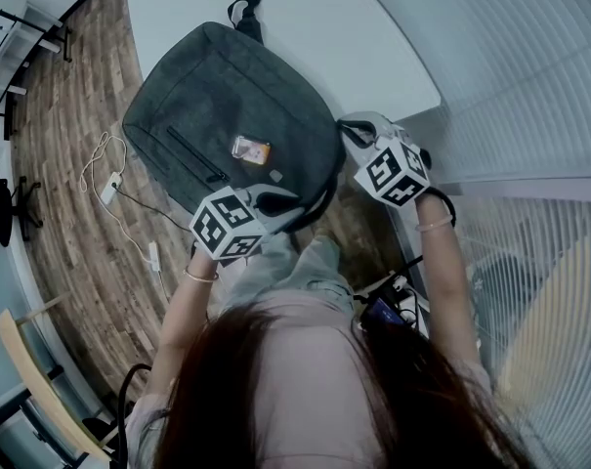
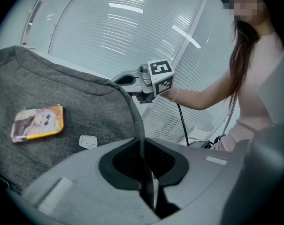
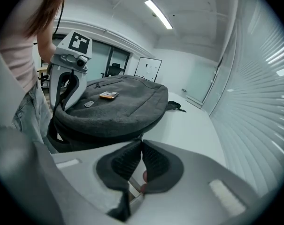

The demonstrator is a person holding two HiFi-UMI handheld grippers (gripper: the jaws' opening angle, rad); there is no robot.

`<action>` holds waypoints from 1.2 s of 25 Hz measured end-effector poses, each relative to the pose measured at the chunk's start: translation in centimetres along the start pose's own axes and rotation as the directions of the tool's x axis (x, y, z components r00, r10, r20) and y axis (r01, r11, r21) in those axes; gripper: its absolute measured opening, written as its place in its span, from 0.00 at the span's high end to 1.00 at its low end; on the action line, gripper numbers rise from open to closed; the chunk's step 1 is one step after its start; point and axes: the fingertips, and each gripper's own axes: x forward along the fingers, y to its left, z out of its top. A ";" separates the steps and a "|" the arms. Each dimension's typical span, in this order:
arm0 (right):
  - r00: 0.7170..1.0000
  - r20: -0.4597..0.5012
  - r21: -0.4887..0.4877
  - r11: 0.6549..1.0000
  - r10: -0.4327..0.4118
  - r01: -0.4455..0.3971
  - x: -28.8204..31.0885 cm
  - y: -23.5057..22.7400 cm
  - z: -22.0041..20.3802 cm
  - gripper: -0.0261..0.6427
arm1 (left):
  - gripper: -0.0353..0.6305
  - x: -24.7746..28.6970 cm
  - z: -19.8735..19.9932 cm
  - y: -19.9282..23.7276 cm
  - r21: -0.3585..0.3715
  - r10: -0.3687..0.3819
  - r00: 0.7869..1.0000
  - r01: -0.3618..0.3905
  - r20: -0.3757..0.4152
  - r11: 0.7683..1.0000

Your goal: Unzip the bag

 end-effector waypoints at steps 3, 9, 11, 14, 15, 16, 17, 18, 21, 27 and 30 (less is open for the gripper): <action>1.000 -0.008 -0.004 1.000 -0.028 0.028 0.3 -0.4 0.1 0.94 | 0.89 -0.1 0.0 -0.1 0.001 -0.006 1.000 0.006 -0.002 1.000; 0.999 -0.023 -0.014 0.999 -0.046 0.046 1.1 -1.3 0.6 0.94 | 0.89 -0.1 0.0 -0.1 0.006 -0.006 1.000 0.006 -0.005 1.000; 0.998 -0.028 -0.017 0.998 -0.053 0.052 1.4 -1.6 0.6 0.94 | 0.89 -0.1 0.0 0.0 0.006 -0.007 1.000 0.007 -0.007 1.000; 0.998 -0.033 -0.019 0.998 -0.061 0.060 1.8 -2.2 0.9 0.94 | 0.89 0.0 0.0 0.0 0.007 -0.009 1.000 0.009 -0.011 1.000; 0.997 -0.034 -0.019 0.998 -0.063 0.062 1.9 -2.4 0.9 0.94 | 0.89 0.0 0.0 -0.1 0.006 -0.010 1.000 0.010 -0.011 1.000; 0.997 -0.036 -0.020 0.998 -0.064 0.064 2.1 -2.5 1.0 0.94 | 0.89 0.0 0.0 -0.1 0.005 -0.011 1.000 0.011 -0.011 1.000; 0.997 -0.037 -0.021 0.998 -0.065 0.064 2.2 -2.6 1.0 0.94 | 0.89 0.0 0.0 -0.1 0.004 -0.013 1.000 0.013 -0.011 1.000; 0.997 -0.039 -0.022 0.998 -0.066 0.065 2.4 -2.7 1.0 0.94 | 0.89 0.0 0.0 -0.1 0.004 -0.015 1.000 0.015 -0.012 1.000; 0.997 -0.043 -0.025 0.997 -0.070 0.069 2.7 -3.0 1.1 0.94 | 0.89 0.0 0.0 0.0 0.002 -0.020 1.000 0.020 -0.013 1.000; 0.996 -0.058 -0.045 0.997 -0.069 0.066 3.3 -3.5 1.4 0.94 | 0.89 0.1 -0.1 0.0 0.001 -0.025 1.000 0.025 -0.019 1.000; 0.996 -0.067 -0.055 0.997 -0.056 0.052 3.7 -3.8 1.4 0.94 | 0.89 0.2 -0.1 0.1 -0.001 -0.032 0.999 0.032 -0.021 0.999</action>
